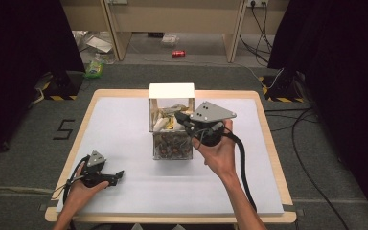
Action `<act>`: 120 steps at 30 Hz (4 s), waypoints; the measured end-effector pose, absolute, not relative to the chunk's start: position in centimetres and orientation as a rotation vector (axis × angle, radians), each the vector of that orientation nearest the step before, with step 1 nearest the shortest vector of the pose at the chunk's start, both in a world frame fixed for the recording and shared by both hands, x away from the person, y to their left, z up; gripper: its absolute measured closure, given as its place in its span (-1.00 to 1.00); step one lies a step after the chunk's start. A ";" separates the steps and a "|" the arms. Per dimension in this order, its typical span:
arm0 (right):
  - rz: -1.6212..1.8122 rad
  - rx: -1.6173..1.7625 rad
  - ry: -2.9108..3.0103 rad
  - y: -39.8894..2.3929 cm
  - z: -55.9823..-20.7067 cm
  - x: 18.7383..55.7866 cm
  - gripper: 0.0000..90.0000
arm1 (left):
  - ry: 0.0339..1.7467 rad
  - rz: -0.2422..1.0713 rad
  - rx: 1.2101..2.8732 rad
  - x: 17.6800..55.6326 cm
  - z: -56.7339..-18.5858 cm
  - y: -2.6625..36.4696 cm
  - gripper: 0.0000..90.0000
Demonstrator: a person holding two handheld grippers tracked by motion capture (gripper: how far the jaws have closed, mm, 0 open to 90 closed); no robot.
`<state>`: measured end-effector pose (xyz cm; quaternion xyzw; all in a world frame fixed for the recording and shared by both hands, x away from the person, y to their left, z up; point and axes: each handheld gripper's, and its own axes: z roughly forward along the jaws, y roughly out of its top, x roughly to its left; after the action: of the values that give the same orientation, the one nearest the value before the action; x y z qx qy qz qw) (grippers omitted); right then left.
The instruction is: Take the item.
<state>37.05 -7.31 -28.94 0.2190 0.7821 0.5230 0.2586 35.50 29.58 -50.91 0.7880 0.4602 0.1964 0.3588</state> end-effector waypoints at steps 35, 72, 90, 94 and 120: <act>1.436 0.662 1.971 -14.9 -25.9 34.3 1.00 | 1.188 0.507 2.031 35.5 -50.9 29.6 -0.83; 1.362 0.882 1.963 -18.7 -33.9 37.4 0.99 | 1.186 0.509 2.030 35.5 -50.9 29.6 -0.83; 1.364 0.934 1.932 -19.4 -33.8 40.5 0.99 | 1.187 0.509 2.029 35.5 -50.9 29.6 -0.83; 1.359 0.948 1.930 -19.4 -33.8 41.3 0.99 | 1.187 0.509 2.029 35.5 -50.9 29.6 -0.83; 1.255 1.057 2.021 -17.9 -37.7 46.6 0.99 | 1.186 0.508 2.030 35.5 -50.9 29.6 -0.83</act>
<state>46.62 -17.90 -37.66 0.3913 0.7484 0.4648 0.2658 35.50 29.58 -50.94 0.7875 0.4600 0.1970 0.3598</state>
